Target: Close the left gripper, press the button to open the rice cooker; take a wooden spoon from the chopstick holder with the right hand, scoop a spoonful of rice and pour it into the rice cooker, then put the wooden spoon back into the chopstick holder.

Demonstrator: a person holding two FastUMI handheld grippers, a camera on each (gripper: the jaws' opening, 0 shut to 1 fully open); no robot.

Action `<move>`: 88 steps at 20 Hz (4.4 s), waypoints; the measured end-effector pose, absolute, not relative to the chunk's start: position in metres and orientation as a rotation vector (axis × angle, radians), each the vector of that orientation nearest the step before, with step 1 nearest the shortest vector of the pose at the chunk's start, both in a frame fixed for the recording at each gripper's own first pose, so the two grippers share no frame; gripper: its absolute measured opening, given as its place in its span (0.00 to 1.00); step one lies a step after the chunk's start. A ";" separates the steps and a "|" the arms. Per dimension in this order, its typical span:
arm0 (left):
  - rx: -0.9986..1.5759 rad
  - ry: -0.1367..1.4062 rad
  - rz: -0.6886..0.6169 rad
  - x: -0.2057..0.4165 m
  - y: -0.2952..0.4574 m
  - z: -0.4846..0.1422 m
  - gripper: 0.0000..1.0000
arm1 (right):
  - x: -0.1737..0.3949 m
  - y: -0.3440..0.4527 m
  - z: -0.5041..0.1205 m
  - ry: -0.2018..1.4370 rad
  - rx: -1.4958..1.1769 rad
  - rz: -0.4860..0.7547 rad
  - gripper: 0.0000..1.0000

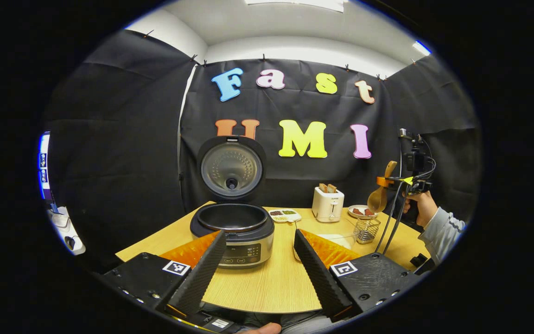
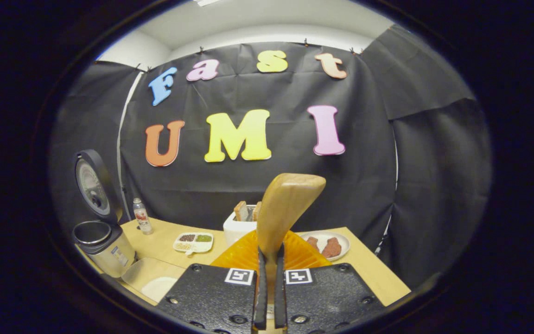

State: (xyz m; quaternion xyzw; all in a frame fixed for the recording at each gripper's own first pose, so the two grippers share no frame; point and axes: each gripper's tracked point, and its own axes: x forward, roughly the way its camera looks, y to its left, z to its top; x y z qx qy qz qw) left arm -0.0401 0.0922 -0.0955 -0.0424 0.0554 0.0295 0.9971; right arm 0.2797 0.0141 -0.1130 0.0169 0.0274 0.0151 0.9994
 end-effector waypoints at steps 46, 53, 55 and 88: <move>0.050 0.024 0.189 0.096 0.172 0.047 0.96 | 0.031 0.001 -0.080 -0.059 0.033 0.019 1.00; 0.011 -0.023 0.182 0.188 0.199 0.081 0.96 | 0.042 -0.008 -0.090 -0.049 0.053 0.060 0.96; 0.008 -0.046 0.174 0.218 0.203 0.090 0.96 | 0.047 -0.010 -0.091 -0.057 0.058 0.065 0.96; -0.076 0.323 0.173 0.182 0.191 -0.072 0.98 | -0.023 0.077 -0.086 -0.038 -0.023 0.195 0.96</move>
